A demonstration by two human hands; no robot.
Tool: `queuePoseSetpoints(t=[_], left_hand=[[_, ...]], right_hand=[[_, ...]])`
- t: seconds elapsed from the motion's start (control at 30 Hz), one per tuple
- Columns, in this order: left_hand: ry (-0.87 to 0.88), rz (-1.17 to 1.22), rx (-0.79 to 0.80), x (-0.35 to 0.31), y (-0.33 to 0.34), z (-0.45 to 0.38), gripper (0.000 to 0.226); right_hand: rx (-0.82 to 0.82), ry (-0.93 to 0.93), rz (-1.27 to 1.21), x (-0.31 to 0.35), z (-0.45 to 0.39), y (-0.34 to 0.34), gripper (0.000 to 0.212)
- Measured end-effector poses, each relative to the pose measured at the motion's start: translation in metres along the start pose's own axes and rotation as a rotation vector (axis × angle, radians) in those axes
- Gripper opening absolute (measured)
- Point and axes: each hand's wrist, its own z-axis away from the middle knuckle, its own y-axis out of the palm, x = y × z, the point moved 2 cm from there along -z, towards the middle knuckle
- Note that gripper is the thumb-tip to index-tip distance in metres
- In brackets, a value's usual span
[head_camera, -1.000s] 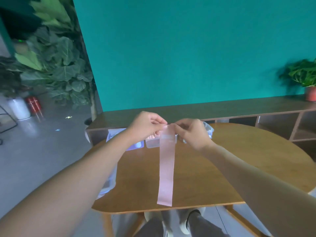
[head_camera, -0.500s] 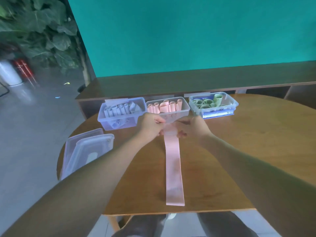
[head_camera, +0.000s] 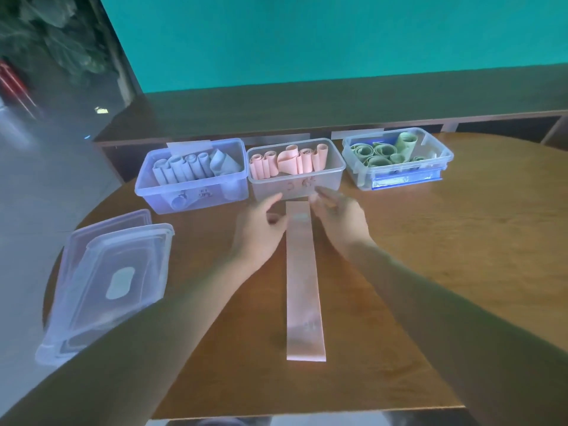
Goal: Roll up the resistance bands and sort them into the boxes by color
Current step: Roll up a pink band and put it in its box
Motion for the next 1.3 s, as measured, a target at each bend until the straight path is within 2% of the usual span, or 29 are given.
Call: queuePoseSetpoints(t=[0.13, 0.27, 0.5, 0.6, 0.73, 0.9, 1.03, 1.17, 1.3], left_hand=[[-0.020, 0.120, -0.037, -0.001, -0.018, 0.071, 0.033], [0.006, 0.203, 0.115, -0.022, -0.032, 0.137, 0.023], [0.078, 0.026, 0.247, -0.028, -0.043, 0.192, 0.030], [0.125, -0.002, 0.289, -0.023, -0.048, 0.205, 0.025], [0.173, -0.018, 0.198, -0.022, -0.049, 0.210, 0.015], [0.129, -0.003, 0.179, -0.024, -0.046, 0.214, 0.022], [0.125, 0.024, 0.168, -0.023, -0.043, 0.211, 0.026], [0.133, -0.006, 0.123, -0.022, -0.039, 0.206, 0.012], [0.092, -0.063, 0.084, -0.019, -0.034, 0.194, 0.012]], right_hand=[[-0.008, -0.107, 0.109, -0.019, 0.065, -0.007, 0.042], [0.110, -0.175, 0.104, -0.019, 0.119, -0.020, 0.044], [0.225, -0.251, 0.108, -0.019, 0.204, -0.025, 0.018], [0.230, -0.289, 0.173, -0.020, 0.217, -0.021, 0.015], [0.175, -0.269, 0.202, -0.018, 0.222, -0.018, 0.012], [0.138, -0.180, 0.245, -0.016, 0.221, -0.015, 0.023], [0.124, -0.249, 0.258, -0.016, 0.220, -0.014, 0.017], [0.080, -0.253, 0.221, -0.015, 0.215, -0.013, 0.008], [0.084, -0.264, 0.267, -0.015, 0.207, -0.010, 0.014]])
